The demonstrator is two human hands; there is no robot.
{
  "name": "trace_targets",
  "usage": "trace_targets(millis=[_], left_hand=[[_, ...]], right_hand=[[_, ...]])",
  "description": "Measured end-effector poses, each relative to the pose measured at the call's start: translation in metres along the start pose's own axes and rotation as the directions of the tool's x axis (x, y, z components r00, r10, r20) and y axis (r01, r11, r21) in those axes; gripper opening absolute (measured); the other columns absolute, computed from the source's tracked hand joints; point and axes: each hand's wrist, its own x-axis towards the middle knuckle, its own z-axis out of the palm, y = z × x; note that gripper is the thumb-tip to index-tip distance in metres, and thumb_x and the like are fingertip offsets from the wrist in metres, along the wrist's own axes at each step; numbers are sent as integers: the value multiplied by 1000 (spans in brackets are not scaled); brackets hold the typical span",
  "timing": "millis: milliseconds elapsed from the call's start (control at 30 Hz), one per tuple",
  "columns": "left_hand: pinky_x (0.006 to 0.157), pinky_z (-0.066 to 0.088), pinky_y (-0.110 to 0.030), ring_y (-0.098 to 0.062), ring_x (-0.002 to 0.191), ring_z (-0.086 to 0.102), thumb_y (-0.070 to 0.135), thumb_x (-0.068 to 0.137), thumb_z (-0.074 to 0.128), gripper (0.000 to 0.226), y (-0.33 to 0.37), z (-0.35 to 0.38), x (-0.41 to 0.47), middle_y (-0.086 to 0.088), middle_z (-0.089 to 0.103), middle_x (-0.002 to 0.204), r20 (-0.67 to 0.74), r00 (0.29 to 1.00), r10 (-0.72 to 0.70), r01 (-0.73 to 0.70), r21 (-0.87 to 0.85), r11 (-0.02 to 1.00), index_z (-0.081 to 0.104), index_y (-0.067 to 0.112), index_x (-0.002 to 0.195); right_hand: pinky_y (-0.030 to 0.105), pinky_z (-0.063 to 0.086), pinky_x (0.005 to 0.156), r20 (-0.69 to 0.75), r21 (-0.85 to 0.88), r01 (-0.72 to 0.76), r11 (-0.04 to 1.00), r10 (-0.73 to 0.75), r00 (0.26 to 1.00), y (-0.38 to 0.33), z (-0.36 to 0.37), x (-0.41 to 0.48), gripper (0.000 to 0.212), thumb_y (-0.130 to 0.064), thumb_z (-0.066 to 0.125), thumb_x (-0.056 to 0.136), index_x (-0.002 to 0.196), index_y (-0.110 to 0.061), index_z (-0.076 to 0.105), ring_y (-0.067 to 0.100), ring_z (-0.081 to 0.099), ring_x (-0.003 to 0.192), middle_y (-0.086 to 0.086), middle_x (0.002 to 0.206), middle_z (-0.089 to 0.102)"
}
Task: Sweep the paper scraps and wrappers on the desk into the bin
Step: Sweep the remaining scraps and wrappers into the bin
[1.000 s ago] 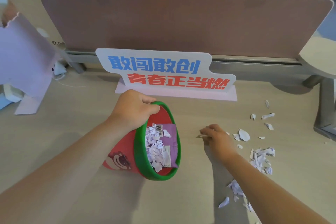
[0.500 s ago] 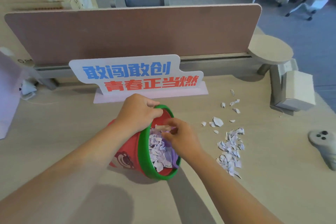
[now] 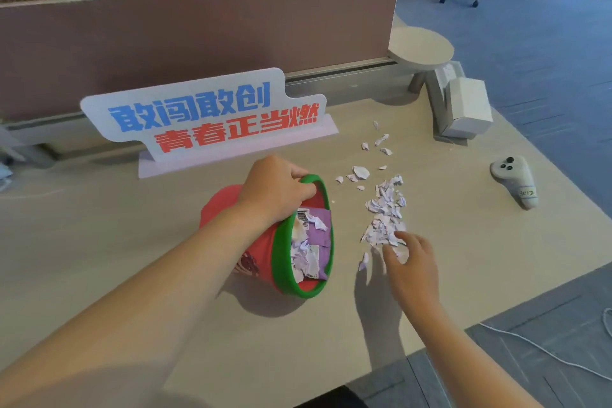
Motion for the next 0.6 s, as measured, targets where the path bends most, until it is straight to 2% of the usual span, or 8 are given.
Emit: trace_targets(millis=[67,133,200,233,300,400,500,600], left_hand=[[68,47,-20,-16,78,68,17,77,66,23,-1,-1,-6,-2,76,83,-4,1000,6,-6,8,1000,76,19,97],[67,47,-18,-14,80,68,17,77,66,24,-4,-3,-13,-1,76,88,-6,1000,4,-4,10,1000,75,19,99],[70,47,-19,-12,81,67,17,77,67,24,-8,-4,-17,-1,76,93,-14,1000,-21,21,5,1000,75,19,100],[68,46,-18,-11,80,67,17,77,68,24,-10,-5,-19,0,75,96,-23,999,-33,33,7,999,75,19,101],[67,43,-18,-9,78,65,18,77,69,24,-14,-6,-20,0,75,99,-46,998,-53,54,25,998,75,18,101],[68,41,-16,-6,75,61,18,77,70,24,-15,-3,-17,-1,75,99,-56,996,-76,79,62,995,74,18,101],[62,42,-12,-5,72,62,18,77,70,24,-14,0,-10,-1,75,95,-63,993,-104,109,77,991,75,17,100],[73,40,-17,-10,87,64,20,76,71,27,-10,8,3,-2,74,103,-84,986,-147,156,103,982,74,15,103]], right_hand=[[35,28,108,0,-59,-67,996,67,998,28,0,-6,52,-28,57,89,136,-13,42,25,26,138,12,148,29],[43,23,114,4,-49,-153,987,153,988,49,0,-13,63,-35,56,88,142,-16,30,26,14,143,10,155,13],[49,28,111,-19,-49,-154,987,153,988,63,6,-14,64,-46,53,84,136,-15,33,33,22,138,11,147,24],[52,29,109,-30,-120,-127,985,124,992,65,11,-14,66,-53,51,80,131,-13,36,37,26,133,13,140,31],[51,16,114,-10,-303,-92,949,93,996,63,24,-14,78,-60,46,81,139,-12,26,34,13,140,17,149,22],[47,-3,117,32,-346,-46,937,60,998,54,43,-6,93,-65,45,79,147,-16,4,27,-11,144,17,156,-5],[47,-6,116,68,-398,15,917,13,998,48,57,11,107,-73,46,72,147,-19,-7,29,-20,142,19,155,-14],[49,-4,115,56,-429,37,903,-15,998,47,65,36,114,-78,48,68,147,-17,-7,34,-18,142,24,154,-11]])
